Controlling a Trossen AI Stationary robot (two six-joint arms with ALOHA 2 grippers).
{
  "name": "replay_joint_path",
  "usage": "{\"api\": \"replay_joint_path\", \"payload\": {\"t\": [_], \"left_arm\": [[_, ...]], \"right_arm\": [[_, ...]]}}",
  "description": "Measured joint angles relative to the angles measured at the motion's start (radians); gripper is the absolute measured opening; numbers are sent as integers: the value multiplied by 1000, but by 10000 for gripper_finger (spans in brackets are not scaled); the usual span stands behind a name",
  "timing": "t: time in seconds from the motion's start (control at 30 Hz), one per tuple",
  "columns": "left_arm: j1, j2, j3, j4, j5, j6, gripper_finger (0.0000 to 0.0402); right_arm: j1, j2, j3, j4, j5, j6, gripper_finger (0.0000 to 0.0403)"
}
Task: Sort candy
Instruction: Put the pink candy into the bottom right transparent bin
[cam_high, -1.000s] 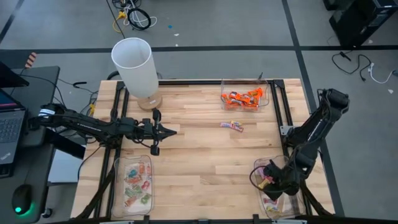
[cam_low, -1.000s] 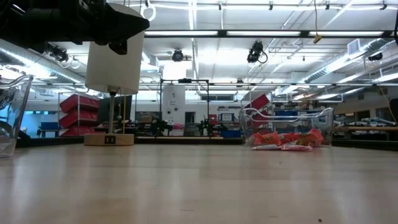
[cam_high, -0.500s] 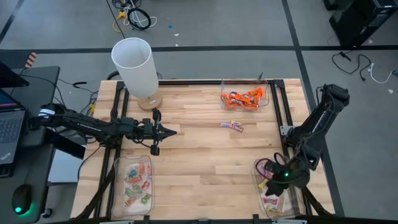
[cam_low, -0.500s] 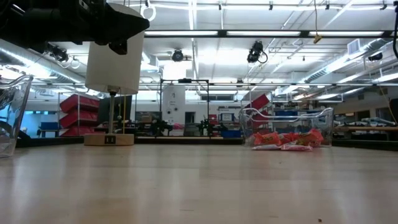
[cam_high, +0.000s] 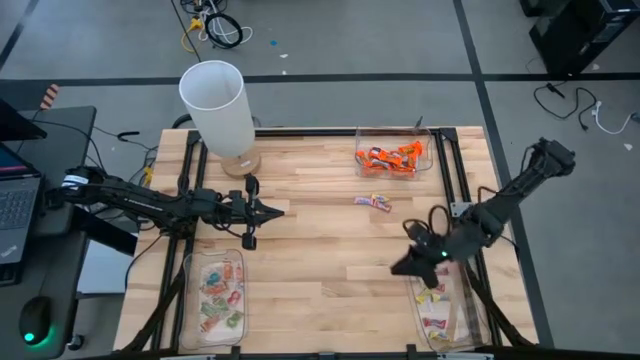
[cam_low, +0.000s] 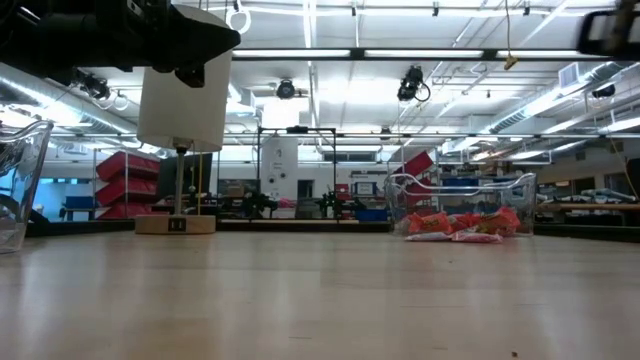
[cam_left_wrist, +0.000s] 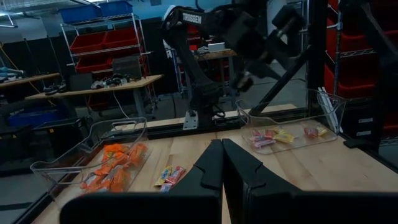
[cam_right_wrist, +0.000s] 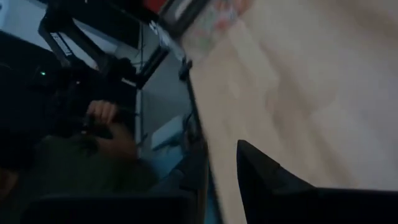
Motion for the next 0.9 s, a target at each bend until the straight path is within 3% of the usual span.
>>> {"api": "replay_joint_path", "payload": {"t": [0.23,0.37,0.6,0.9], "left_arm": [[0,0,0,0,0,1,5],[0,0,0,0,0,2,5],[0,0,0,0,0,2,5],[0,0,0,0,0,2,5]], "right_arm": [[-253,2,1,55,-141,-329,71],[-371,3,31,54,-167,-513,71],[-498,9,126,30,-42,-842,71],[-630,153,217,-186,83,-962,71]]}}
